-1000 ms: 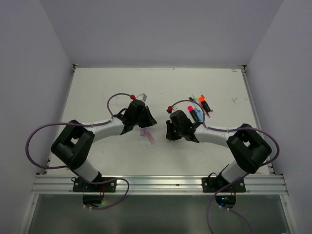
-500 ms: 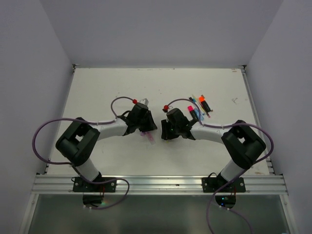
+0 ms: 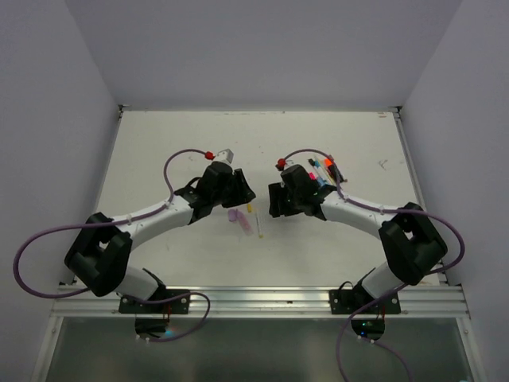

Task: Open the pen caps

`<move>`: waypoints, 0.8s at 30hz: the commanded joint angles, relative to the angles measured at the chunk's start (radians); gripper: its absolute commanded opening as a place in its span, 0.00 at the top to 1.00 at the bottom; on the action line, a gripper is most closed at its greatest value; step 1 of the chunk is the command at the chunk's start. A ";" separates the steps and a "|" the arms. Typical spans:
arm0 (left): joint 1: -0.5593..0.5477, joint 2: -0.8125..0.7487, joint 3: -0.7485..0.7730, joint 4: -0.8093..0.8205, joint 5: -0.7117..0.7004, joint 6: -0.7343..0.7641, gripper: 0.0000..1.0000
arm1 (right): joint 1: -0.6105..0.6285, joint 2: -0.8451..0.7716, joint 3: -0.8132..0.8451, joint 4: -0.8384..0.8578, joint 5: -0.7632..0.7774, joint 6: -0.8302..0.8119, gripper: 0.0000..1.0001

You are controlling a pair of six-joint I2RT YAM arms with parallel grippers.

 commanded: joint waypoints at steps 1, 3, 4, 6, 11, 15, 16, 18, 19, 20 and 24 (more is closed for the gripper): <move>-0.003 -0.064 0.005 -0.033 -0.038 0.024 0.46 | -0.093 -0.065 0.066 -0.045 0.113 -0.041 0.40; -0.003 -0.091 0.010 -0.051 -0.057 0.035 0.36 | -0.125 -0.056 0.100 -0.073 0.163 -0.060 0.39; -0.001 -0.105 0.014 -0.059 -0.076 0.052 0.32 | -0.144 -0.045 0.109 -0.079 0.167 -0.074 0.39; 0.002 -0.143 0.033 -0.090 -0.093 0.072 0.24 | -0.209 -0.009 0.126 -0.082 0.151 -0.077 0.39; 0.019 -0.228 0.048 -0.137 -0.155 0.153 0.03 | -0.308 0.091 0.186 -0.084 0.145 -0.091 0.39; 0.048 -0.285 0.019 -0.144 -0.169 0.205 0.00 | -0.354 0.146 0.217 -0.093 0.138 -0.101 0.39; 0.053 -0.304 0.013 -0.145 -0.170 0.212 0.00 | -0.366 0.153 0.218 -0.094 0.139 -0.107 0.39; 0.057 -0.334 -0.012 -0.147 -0.173 0.216 0.00 | -0.375 0.166 0.218 -0.094 0.133 -0.111 0.39; 0.057 -0.343 -0.021 -0.145 -0.173 0.216 0.00 | -0.381 0.171 0.218 -0.094 0.131 -0.114 0.39; 0.057 -0.352 -0.033 -0.142 -0.173 0.216 0.00 | -0.382 0.176 0.218 -0.099 0.130 -0.117 0.39; 0.059 -0.380 -0.079 -0.136 -0.172 0.216 0.00 | -0.382 0.206 0.214 -0.104 0.095 -0.118 0.39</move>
